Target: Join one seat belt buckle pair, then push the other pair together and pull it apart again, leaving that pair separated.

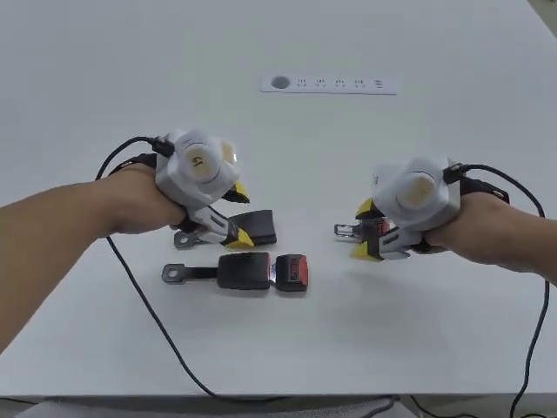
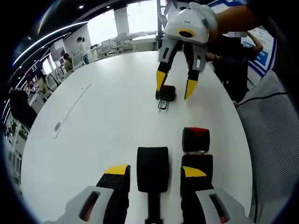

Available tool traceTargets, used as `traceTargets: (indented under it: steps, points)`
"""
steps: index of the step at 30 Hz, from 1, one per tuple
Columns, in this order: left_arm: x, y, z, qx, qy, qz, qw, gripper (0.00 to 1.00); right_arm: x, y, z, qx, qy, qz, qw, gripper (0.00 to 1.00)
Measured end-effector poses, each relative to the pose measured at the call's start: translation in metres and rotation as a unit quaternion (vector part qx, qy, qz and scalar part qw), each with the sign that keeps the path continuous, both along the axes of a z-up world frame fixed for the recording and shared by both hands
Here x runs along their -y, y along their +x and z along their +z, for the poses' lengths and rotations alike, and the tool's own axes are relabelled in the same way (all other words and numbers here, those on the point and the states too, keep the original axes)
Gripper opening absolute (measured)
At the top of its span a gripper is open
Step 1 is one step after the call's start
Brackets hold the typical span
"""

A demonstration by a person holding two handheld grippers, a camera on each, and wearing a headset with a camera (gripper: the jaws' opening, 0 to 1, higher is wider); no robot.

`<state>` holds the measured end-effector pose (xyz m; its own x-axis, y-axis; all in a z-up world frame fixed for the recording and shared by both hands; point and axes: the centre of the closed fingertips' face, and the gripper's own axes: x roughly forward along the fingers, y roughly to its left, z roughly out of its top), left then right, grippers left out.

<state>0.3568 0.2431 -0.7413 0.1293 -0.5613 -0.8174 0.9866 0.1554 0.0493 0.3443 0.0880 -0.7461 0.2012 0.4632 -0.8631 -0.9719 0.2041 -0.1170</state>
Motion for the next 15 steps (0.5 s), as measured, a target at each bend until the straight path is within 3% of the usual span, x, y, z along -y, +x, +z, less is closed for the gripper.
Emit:
traceTargets:
  steps: [8,15]
  points:
    - [0.001,0.004,-0.011,-0.008,0.019,-0.009,0.9998,0.44,0.029,0.011,-0.003,0.005,-0.02,-0.012,0.9997,0.34]
    - [0.001,0.008,-0.018,-0.015,0.015,-0.021,0.9996,0.43,0.039,0.015,-0.014,-0.019,-0.025,-0.017,0.9994,0.34]
